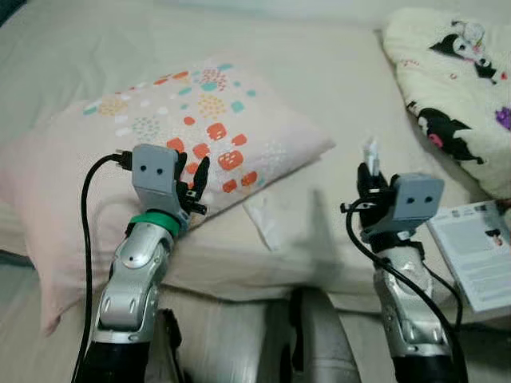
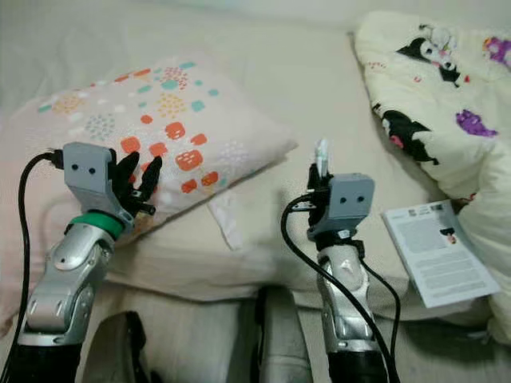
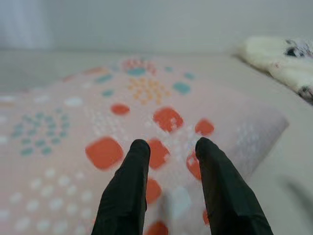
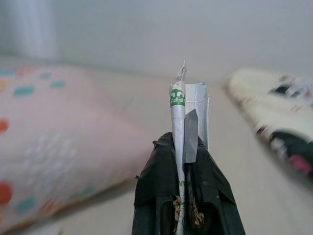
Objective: Clean up the room
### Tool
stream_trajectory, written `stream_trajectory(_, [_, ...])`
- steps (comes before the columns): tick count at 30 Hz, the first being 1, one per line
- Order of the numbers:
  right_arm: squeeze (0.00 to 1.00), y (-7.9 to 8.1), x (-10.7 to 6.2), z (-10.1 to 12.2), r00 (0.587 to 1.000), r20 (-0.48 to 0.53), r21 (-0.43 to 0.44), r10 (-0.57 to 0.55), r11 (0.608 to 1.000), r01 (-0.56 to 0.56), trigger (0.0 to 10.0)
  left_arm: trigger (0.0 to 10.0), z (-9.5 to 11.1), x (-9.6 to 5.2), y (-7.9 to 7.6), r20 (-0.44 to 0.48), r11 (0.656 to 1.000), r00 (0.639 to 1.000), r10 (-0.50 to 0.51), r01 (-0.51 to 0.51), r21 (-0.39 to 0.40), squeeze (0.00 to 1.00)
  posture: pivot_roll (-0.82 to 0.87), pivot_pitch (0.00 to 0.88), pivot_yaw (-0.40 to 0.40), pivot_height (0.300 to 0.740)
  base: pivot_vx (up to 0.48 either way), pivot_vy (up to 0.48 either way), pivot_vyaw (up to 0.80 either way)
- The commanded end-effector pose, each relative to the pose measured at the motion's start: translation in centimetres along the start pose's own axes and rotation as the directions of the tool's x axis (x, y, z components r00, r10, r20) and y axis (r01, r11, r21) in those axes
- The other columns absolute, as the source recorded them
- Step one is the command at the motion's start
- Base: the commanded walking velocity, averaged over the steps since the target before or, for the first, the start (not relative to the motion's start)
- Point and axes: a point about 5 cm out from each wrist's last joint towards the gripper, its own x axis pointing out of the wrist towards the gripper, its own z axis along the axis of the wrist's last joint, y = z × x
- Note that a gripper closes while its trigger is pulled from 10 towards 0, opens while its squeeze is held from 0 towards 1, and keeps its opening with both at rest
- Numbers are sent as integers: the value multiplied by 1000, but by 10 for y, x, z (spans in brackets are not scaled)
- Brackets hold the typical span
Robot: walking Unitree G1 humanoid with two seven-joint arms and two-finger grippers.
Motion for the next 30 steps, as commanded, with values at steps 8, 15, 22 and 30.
stream_trajectory(8, [0, -4, 11, -3, 999, -21, 4, -33, 999, 33, 10000, 10000, 7, 9, 9, 46, 996, 995, 91, -91, -7, 0, -119, 0, -33, 611, 0, 0, 0])
stream_trajectory(15, [0, -2, 10, -7, 999, -38, 6, -26, 1000, 26, 10000, 10000, 8, 9, 8, 56, 996, 994, 89, -89, 0, 0, -109, 0, -33, 646, 0, 0, 0])
stream_trajectory(22, [0, -3, 5, -12, 998, -59, 2, -38, 999, 39, 10000, 10000, 7, 13, -1, 52, 998, 997, 63, -63, -14, 0, -121, 0, -17, 681, 0, 0, 0])
stream_trajectory(30, [0, -4, 3, -13, 997, -66, 0, -49, 999, 50, 10000, 10000, 7, 16, -4, 55, 999, 997, 48, -47, -12, 0, -124, 0, -5, 711, 0, 0, 0])
